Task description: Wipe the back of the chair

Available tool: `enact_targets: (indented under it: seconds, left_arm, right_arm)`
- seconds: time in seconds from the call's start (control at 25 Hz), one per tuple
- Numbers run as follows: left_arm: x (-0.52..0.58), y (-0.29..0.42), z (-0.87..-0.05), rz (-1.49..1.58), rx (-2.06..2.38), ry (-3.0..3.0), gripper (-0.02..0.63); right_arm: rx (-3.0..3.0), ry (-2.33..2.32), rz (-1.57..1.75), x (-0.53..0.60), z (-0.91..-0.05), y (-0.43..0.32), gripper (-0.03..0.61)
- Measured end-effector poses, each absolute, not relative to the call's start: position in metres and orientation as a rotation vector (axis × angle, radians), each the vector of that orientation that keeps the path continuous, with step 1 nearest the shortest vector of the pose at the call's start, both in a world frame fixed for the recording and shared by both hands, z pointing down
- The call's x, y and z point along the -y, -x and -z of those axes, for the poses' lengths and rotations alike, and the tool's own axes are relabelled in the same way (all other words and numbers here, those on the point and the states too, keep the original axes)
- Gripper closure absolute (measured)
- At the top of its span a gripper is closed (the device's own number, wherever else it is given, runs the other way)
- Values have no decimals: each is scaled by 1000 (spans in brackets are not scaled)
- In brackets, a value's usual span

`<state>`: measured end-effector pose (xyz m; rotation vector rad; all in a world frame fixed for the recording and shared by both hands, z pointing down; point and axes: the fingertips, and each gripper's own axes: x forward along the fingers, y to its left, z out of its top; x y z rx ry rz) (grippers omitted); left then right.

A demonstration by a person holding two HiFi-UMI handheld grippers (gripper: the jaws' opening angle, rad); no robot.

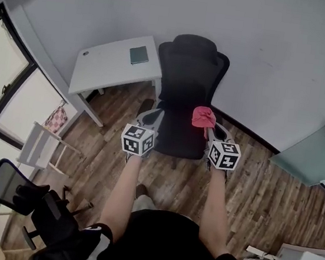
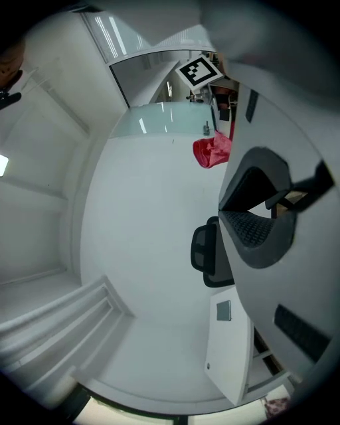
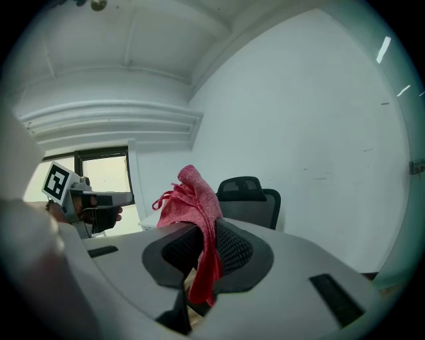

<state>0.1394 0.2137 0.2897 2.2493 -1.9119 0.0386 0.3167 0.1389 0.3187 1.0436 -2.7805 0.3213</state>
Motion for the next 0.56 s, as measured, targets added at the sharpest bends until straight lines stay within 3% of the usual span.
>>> enact_targets:
  seconds: [0.56]
  left_arm:
    - [-288, -236, -286, -35, 1932, -2224, 589]
  right_arm:
    - [2808, -1022, -233, -207, -292, -401, 512]
